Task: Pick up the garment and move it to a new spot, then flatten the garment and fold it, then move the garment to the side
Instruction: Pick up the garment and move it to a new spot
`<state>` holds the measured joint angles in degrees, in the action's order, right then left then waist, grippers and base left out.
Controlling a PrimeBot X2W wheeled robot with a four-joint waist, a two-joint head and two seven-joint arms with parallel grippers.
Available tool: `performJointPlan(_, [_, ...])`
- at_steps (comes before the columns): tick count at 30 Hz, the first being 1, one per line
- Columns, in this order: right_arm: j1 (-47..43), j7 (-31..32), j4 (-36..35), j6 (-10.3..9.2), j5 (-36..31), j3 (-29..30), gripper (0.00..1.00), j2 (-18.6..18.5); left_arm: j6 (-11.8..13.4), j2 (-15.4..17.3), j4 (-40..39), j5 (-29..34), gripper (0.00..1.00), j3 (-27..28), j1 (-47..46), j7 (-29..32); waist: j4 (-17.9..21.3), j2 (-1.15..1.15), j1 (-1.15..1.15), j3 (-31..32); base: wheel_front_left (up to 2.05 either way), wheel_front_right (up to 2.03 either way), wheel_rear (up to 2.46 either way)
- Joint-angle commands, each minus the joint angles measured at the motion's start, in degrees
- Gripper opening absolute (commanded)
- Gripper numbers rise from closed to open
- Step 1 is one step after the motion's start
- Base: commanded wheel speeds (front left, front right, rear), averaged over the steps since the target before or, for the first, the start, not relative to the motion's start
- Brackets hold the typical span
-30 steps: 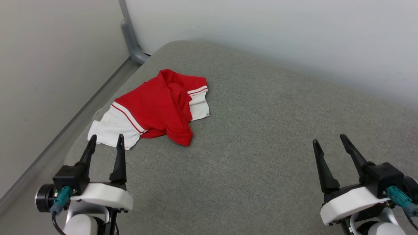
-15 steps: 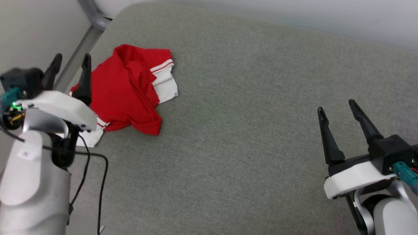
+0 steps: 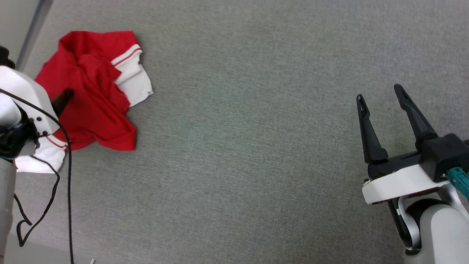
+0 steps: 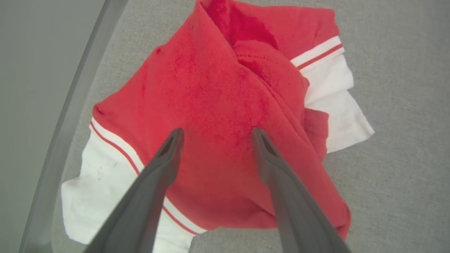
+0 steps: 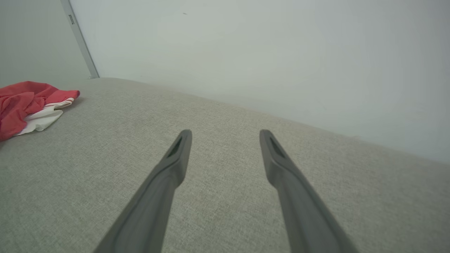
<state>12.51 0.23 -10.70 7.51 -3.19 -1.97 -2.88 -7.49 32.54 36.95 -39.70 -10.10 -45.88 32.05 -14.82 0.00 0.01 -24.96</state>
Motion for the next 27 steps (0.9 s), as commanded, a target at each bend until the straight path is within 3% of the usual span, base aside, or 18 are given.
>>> performJointPlan(1, [1.14, -0.31, -0.21, -0.04, -0.35, -0.09, 1.0, 0.01, 0.01, 0.34, 0.92, -1.11, 1.0, -0.43, -0.8, 1.39, 1.21, 0.0, -0.01, -1.72, 0.0, 0.0, 0.0])
performJointPlan(6, [2.38, 0.04, -0.21, -0.04, -0.56, -0.2, 1.0, 0.01, 0.01, 0.89, 5.24, -5.08, 1.0, -2.9, -1.34, 5.6, 1.95, 0.0, -0.01, -3.84, 0.0, 0.0, 0.0])
performJointPlan(10, [3.32, 0.31, -0.61, -0.04, -1.0, -0.29, 1.0, 0.01, 0.0, -0.75, 8.66, -8.32, 1.0, -5.33, 0.1, 8.8, 2.35, 0.0, -0.01, -5.1, 0.0, 0.0, 0.0])
performJointPlan(11, [3.44, 0.44, -0.73, -0.04, -1.04, -0.29, 1.0, 0.01, 0.0, -1.17, 9.32, -8.91, 0.95, -5.83, 0.24, 8.93, 2.4, 0.0, -0.01, -5.33, 0.0, 0.0, 0.0])
performJointPlan(12, [3.58, 0.56, -0.8, -0.04, -1.04, -0.24, 1.0, 0.01, 0.01, -1.53, 9.93, -9.53, 0.48, -6.28, 0.39, 8.8, 2.45, 0.0, -0.01, -5.45, 0.0, 0.0, 0.0])
performJointPlan(14, [3.98, 0.48, -1.1, -0.04, -0.43, -0.19, 1.0, 0.01, 0.01, -1.92, 10.16, -10.11, 0.0, -7.29, 0.49, 7.61, 2.49, 0.0, -0.01, -5.47, 0.0, 0.0, 0.0])
performJointPlan(22, [2.9, -0.49, -0.27, -0.04, 0.33, 0.79, 1.0, 0.01, 0.0, -0.39, 10.56, -10.37, 0.0, -9.42, -1.37, -3.71, 1.82, 0.0, -0.01, -1.71, 0.0, 0.0, 0.0])
performJointPlan(27, [1.53, -1.17, 0.62, -0.04, 1.46, 1.48, 1.0, 0.01, 0.22, 0.5, 11.39, -6.96, 0.0, -9.06, -4.55, -17.69, 1.11, 0.0, -0.01, 1.66, 0.0, 0.0, 0.0])
